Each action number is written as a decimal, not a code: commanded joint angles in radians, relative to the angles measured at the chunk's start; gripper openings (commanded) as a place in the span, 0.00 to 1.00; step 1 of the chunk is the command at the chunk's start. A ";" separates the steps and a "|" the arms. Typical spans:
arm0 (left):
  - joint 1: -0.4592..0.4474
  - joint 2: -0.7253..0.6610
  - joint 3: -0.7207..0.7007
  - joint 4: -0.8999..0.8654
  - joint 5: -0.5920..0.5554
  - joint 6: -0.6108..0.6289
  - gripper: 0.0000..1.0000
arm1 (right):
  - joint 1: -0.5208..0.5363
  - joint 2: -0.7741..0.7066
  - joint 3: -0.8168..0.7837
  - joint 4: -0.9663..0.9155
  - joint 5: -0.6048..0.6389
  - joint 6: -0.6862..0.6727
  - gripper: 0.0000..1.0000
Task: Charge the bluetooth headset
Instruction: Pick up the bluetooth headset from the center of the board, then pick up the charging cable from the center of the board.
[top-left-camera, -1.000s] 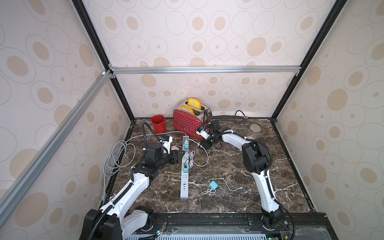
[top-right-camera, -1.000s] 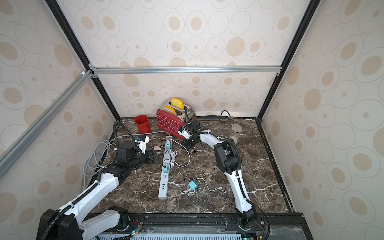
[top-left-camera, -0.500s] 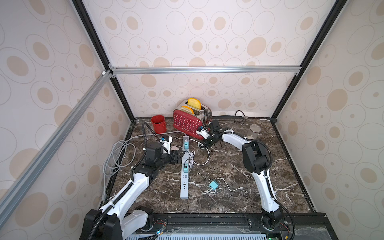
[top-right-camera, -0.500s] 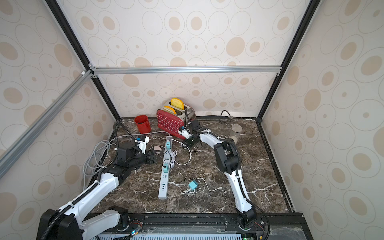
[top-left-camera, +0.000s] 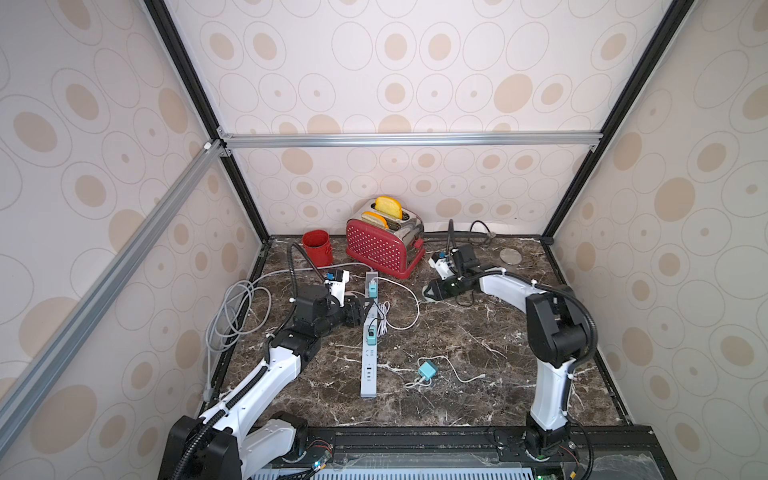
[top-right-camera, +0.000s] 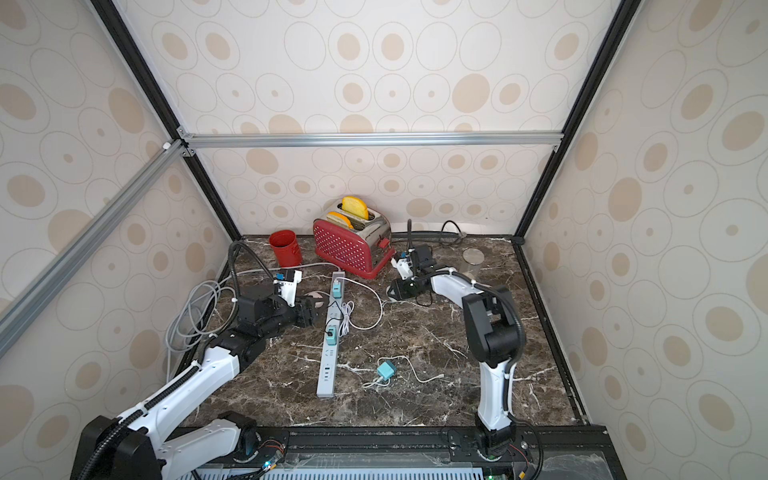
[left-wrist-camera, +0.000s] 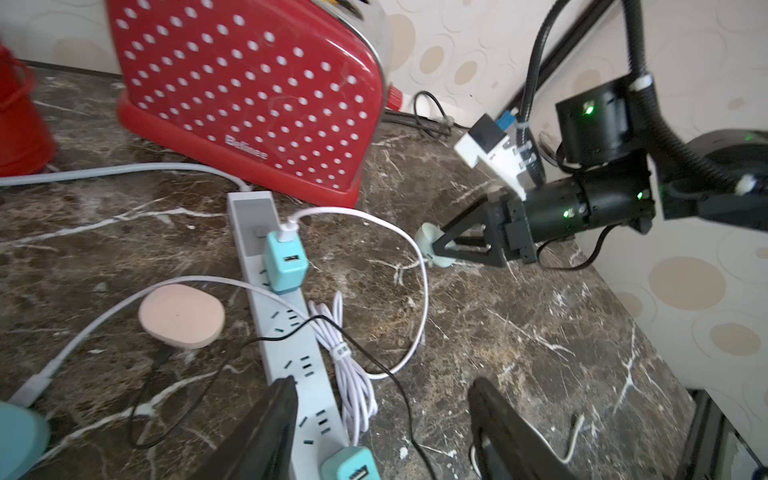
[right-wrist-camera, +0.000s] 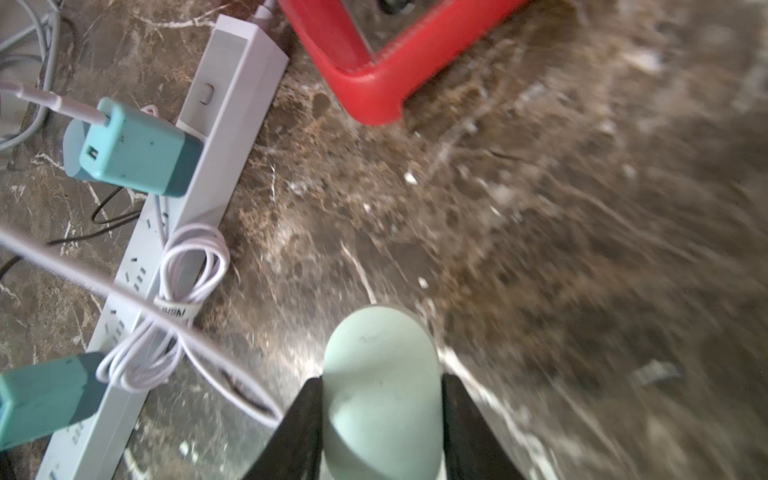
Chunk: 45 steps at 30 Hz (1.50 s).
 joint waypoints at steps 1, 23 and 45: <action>-0.105 0.016 0.061 0.014 -0.052 0.134 0.68 | -0.020 -0.170 -0.126 0.020 0.107 0.141 0.32; -0.630 0.646 0.525 -0.159 -0.107 0.528 0.69 | -0.233 -0.942 -0.543 -0.546 0.193 0.383 0.27; -0.749 0.946 0.728 -0.159 0.036 0.428 0.48 | -0.387 -0.993 -0.646 -0.497 0.121 0.497 0.25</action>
